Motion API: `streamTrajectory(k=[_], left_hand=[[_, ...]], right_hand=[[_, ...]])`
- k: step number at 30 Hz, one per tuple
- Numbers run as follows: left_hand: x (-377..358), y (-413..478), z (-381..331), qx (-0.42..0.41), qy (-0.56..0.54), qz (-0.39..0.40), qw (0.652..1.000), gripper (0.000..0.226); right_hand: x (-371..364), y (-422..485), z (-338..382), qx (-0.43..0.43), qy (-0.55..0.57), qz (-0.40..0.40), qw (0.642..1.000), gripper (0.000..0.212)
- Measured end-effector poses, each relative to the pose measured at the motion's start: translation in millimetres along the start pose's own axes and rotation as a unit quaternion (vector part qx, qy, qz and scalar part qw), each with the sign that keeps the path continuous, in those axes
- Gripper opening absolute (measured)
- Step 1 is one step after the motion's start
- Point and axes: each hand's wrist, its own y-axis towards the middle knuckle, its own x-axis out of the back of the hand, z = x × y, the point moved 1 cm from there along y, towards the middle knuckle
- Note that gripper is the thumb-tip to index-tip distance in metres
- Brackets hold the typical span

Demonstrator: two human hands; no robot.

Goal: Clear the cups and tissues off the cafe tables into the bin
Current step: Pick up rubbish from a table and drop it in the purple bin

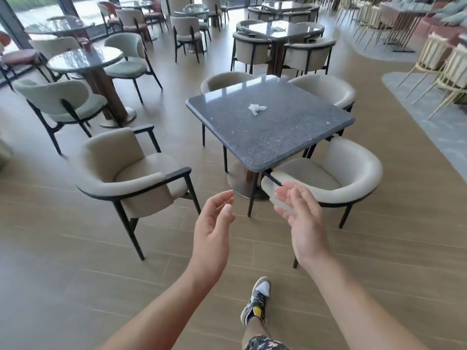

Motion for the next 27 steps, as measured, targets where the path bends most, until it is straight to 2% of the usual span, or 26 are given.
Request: streamTrajectory(k=[11,17,21,27], left_hand=[[-65,227,32,0.021,0.030,-0.012,0.999,0.033],[-88,311,44,0.025,0.032,-0.010,0.999,0.032],[-99,368,57,0.037,0.026,0.005,0.999,0.022],[-118,470,82,0.042,0.020,0.047,0.998,0.032]], right_hand=[[-26,258,-12,-0.017,0.003,0.023,1.000,0.029],[-29,337,-19,-0.033,-0.004,0.018,0.999,0.032],[-30,388,-31,-0.049,-0.006,-0.006,0.999,0.036],[-44,472,-41,-0.037,-0.016,-0.045,0.998,0.032]])
